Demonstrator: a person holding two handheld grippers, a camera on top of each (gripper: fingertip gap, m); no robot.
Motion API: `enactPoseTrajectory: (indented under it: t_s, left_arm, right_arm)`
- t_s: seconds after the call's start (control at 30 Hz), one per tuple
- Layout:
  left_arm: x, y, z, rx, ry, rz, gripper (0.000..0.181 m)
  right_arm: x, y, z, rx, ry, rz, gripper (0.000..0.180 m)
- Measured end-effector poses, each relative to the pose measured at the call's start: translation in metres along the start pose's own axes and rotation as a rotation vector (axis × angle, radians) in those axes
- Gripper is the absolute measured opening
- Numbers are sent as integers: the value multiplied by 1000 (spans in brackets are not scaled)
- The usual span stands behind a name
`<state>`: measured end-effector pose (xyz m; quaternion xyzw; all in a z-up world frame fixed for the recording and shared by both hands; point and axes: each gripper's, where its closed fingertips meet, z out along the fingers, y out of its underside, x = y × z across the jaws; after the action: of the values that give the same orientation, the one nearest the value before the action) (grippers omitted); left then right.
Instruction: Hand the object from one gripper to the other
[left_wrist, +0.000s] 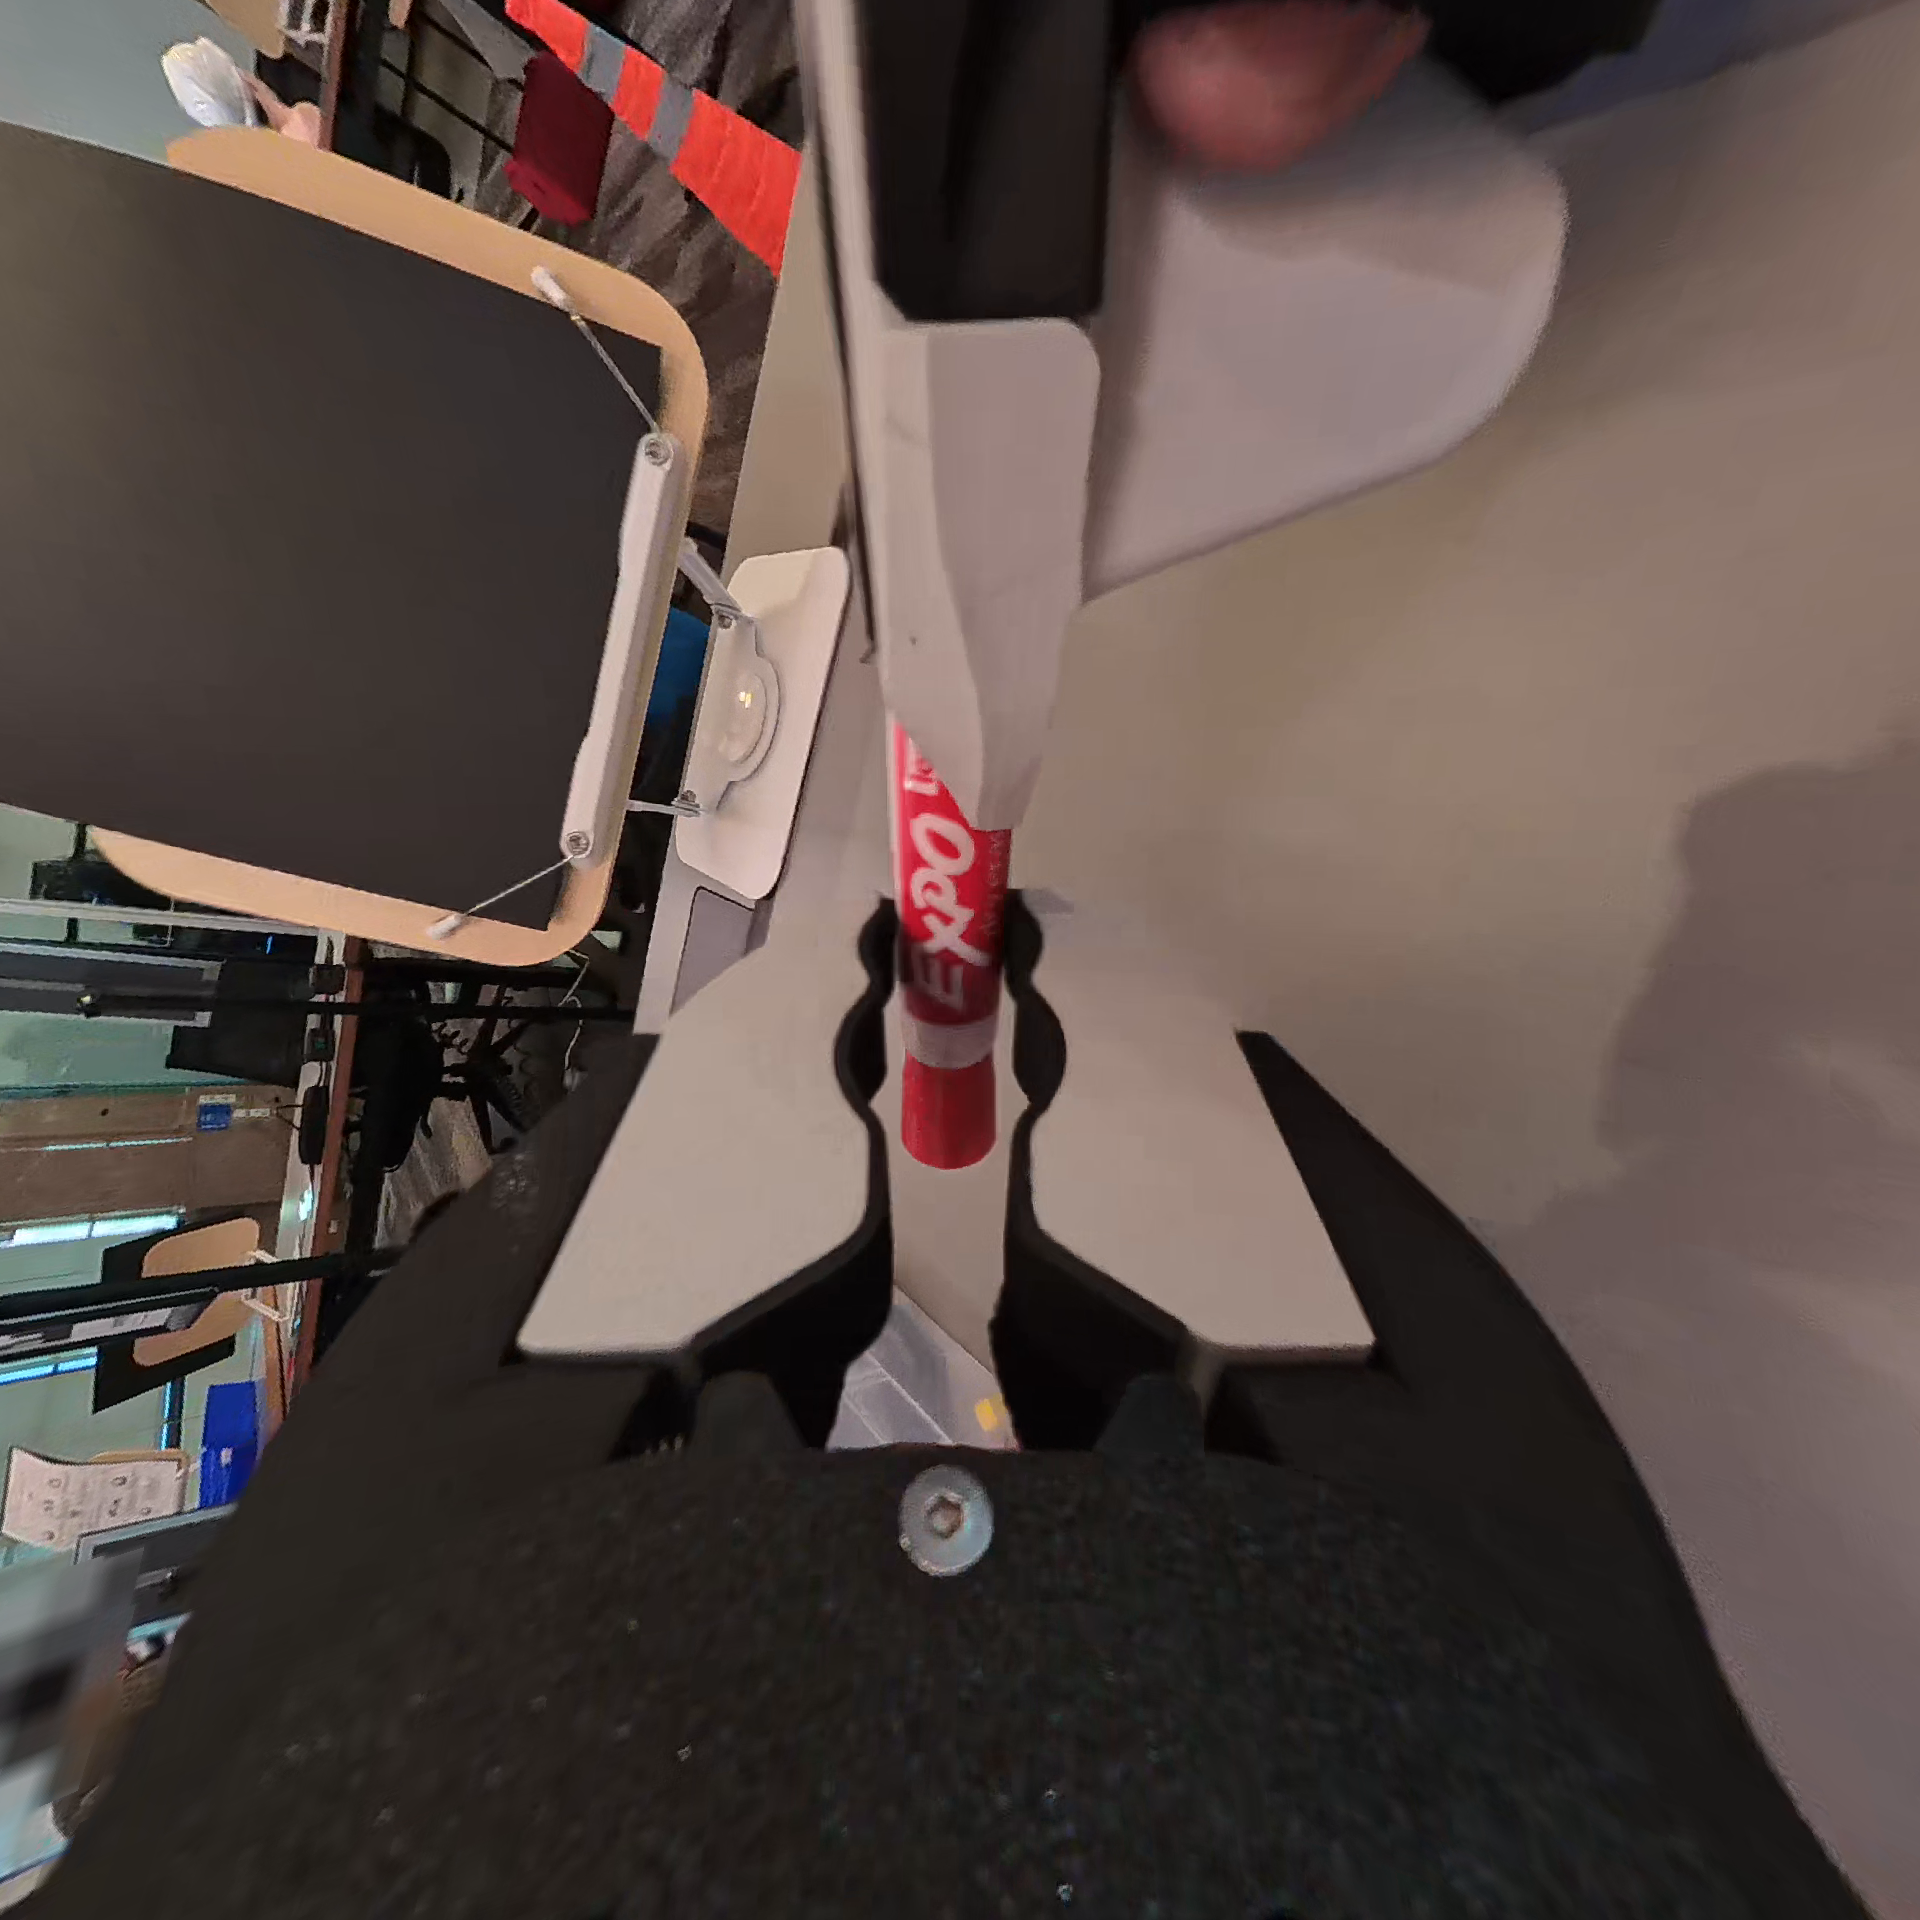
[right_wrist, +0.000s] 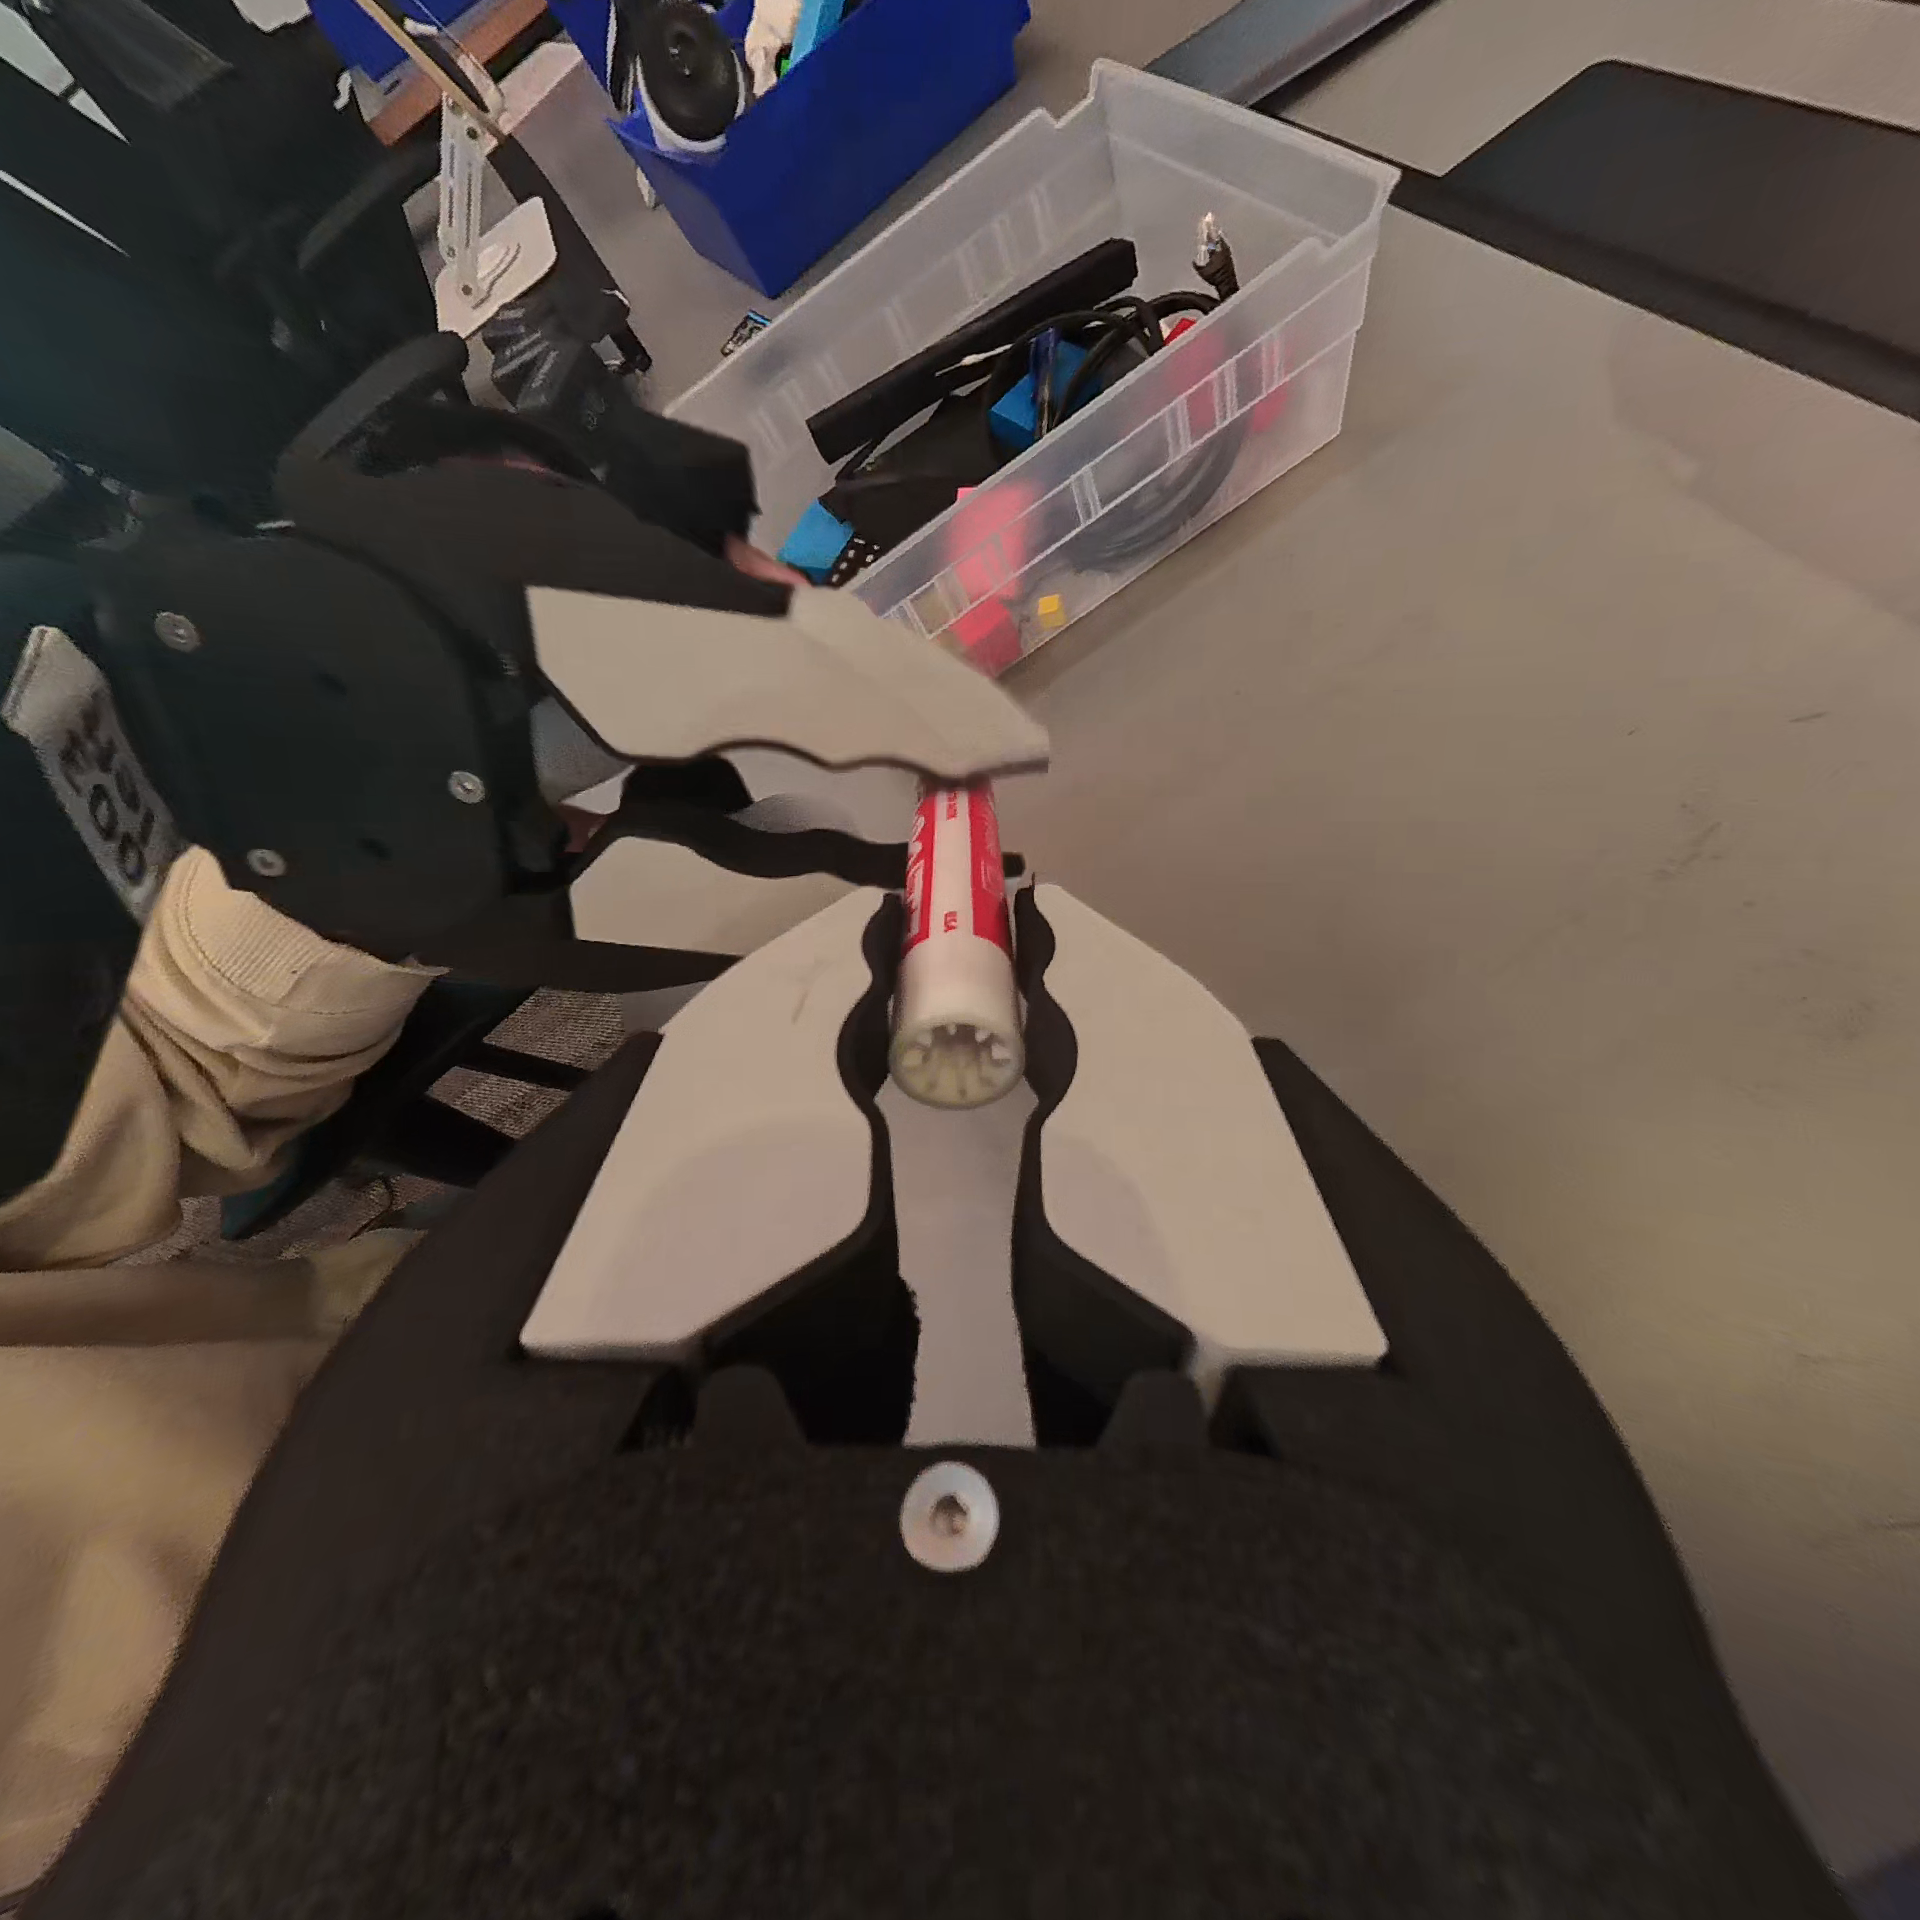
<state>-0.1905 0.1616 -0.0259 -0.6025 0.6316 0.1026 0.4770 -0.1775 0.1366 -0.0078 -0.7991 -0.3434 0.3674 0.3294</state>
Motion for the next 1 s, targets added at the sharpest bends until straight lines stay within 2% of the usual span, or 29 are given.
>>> enactPoseTrajectory:
  t_s: [0.2,0.3,0.37,0.47,0.6,0.73,0.87,1.0]
  left_arm:
    - [-2,-4,2,57,15,-64,19]
    - [-8,-1,2,95,26,-130,19]
    - [-11,0,1,157,65,-217,19]
    - [-14,-5,-3,299,188,-418,19]
    - [-16,-14,-13,482,430,-698,19]
    - [-17,-26,-28,645,659,-889,19]
    - [-8,-35,-27,679,815,-1002,19]
    - [2,-41,-20,627,1000,-1199,18]
  right_arm:
    - [-2,-11,-7,95,0,-126,24]
    - [2,-23,-22,206,31,-236,43]
    - [5,-32,-35,294,53,-329,46]
    - [13,-35,-47,354,92,-447,51]
    - [18,-20,-45,292,91,-559,54]
    - [9,-7,-38,246,-1,-574,56]
    - [0,0,-30,233,-63,-597,63]
    - [-4,0,-24,265,-16,-714,86]
